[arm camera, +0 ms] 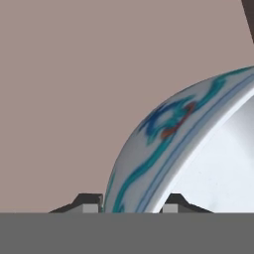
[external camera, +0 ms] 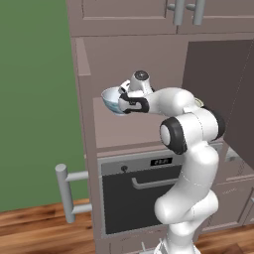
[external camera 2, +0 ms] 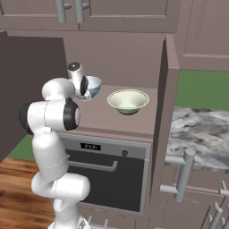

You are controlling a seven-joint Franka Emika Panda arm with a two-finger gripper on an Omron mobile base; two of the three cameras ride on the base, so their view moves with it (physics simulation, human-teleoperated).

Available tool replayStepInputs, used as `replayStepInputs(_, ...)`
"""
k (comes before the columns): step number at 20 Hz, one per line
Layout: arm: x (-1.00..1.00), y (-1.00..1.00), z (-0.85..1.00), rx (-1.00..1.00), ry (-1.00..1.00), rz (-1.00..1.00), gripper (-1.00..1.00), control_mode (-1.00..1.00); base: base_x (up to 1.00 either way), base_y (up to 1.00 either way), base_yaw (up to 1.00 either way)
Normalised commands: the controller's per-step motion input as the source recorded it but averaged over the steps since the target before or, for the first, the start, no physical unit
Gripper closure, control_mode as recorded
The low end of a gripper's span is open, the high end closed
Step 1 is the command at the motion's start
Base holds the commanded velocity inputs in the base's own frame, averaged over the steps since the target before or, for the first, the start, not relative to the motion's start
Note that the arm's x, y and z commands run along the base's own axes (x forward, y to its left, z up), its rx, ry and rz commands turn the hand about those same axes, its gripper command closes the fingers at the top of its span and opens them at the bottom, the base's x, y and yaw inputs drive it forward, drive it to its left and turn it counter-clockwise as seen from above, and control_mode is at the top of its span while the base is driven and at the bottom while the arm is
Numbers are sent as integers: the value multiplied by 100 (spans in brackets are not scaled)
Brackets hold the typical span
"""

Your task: Move the bowls from the cabinet to the plates on the dining table.

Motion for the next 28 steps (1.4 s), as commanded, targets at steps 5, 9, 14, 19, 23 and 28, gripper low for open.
replayStepInputs(5,-6,3,-18,0,0,4,100,-100,0,0,0)
replayStepInputs(9,-37,0,0,-2,0,0,100,-100,0,0,0)
replayStepInputs(14,-51,0,0,-8,0,0,100,-100,0,0,0)
replayStepInputs(19,-60,0,0,-12,0,0,100,-100,0,0,0)
replayStepInputs(23,-56,0,0,-10,0,0,100,-100,0,0,0)
replayStepInputs(28,-60,0,-3,-8,-1,0,100,-100,0,0,0)
